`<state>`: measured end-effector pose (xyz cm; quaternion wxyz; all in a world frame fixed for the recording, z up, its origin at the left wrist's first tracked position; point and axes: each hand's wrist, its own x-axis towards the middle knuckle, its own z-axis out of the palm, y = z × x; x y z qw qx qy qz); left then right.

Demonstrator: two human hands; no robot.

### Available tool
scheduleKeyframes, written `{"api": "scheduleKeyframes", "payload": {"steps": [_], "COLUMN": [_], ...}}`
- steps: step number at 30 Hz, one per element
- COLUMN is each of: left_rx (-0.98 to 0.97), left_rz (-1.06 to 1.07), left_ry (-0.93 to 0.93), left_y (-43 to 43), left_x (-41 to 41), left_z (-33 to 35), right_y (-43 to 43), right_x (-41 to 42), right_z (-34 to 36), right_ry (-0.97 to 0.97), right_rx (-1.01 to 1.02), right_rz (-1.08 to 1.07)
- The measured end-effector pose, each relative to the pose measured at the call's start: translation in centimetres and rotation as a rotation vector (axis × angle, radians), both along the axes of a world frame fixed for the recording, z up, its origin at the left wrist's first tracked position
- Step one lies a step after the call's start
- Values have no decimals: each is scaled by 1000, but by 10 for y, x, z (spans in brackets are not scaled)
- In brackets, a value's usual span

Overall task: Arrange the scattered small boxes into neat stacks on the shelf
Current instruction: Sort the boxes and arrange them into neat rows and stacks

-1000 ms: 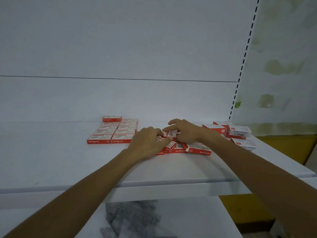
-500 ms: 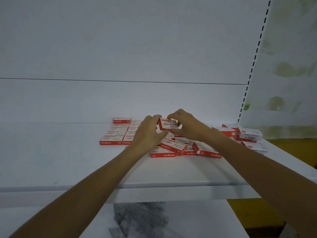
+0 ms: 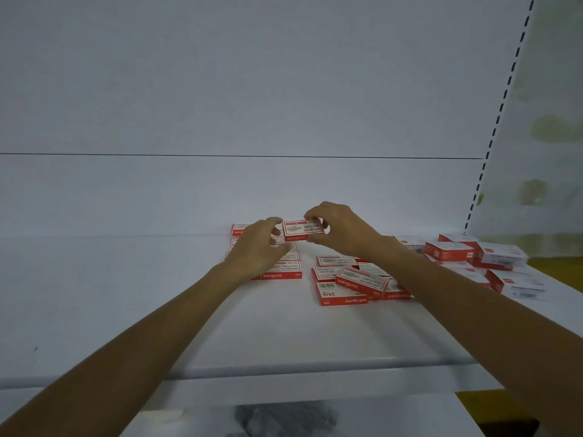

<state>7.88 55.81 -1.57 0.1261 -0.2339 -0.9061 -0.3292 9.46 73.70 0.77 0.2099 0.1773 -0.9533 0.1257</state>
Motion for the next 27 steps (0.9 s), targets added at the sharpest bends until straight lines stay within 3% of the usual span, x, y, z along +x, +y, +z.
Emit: {"api": "scheduleKeyframes", "payload": {"steps": [13, 20, 27], "left_rx": [-207, -194, -249], "left_rz": [-79, -156, -85], "left_ry": [-9, -31, 55], "left_y": [-47, -52, -50], "left_x": [-27, -36, -42], "left_z": [-8, -13, -24], "right_y": [-25, -34, -40], "right_x": [-63, -90, -102], "right_z": [-19, -24, -26], "right_ry": [-163, -230, -233], "right_rx": [40, 10, -30], "right_rz": [-163, -224, -235]}}
